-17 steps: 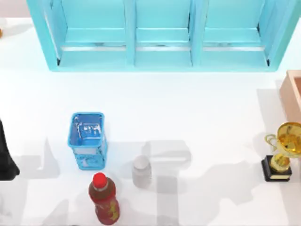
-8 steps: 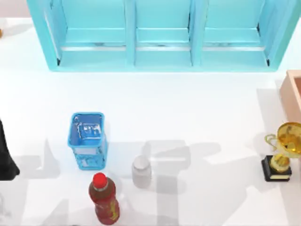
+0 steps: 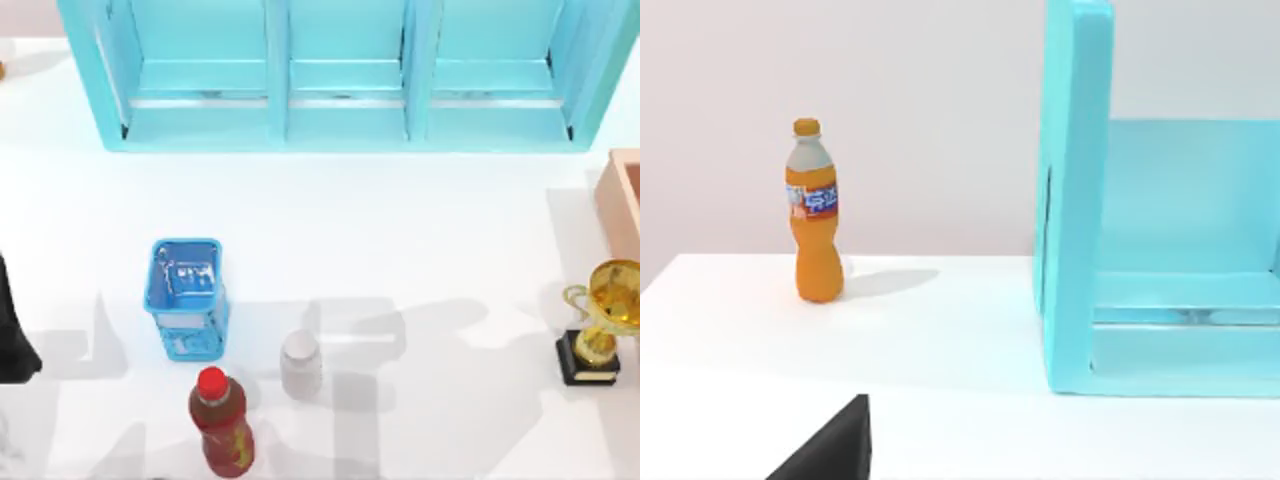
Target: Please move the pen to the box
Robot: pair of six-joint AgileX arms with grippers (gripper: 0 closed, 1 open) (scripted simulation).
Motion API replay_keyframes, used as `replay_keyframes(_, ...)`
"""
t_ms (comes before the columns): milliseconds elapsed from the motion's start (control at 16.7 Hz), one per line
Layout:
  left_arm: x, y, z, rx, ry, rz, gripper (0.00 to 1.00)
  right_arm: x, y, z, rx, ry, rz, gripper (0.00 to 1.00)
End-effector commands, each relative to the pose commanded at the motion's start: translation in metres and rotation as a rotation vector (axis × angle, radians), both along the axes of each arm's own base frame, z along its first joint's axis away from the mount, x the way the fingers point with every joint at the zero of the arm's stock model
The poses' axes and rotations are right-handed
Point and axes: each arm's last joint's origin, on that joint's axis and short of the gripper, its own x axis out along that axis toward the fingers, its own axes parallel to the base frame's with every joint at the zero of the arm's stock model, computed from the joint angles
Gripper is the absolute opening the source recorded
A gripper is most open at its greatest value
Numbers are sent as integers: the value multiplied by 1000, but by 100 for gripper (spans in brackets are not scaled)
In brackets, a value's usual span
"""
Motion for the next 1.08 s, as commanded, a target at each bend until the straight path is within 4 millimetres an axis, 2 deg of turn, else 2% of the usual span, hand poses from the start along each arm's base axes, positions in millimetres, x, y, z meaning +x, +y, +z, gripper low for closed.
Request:
replay_keyframes(720,0,0,0,0,0,0,100,0,0,0,0,0,0,98)
replay_keyframes(1080,0,0,0,0,0,0,100,0,0,0,0,0,0,100)
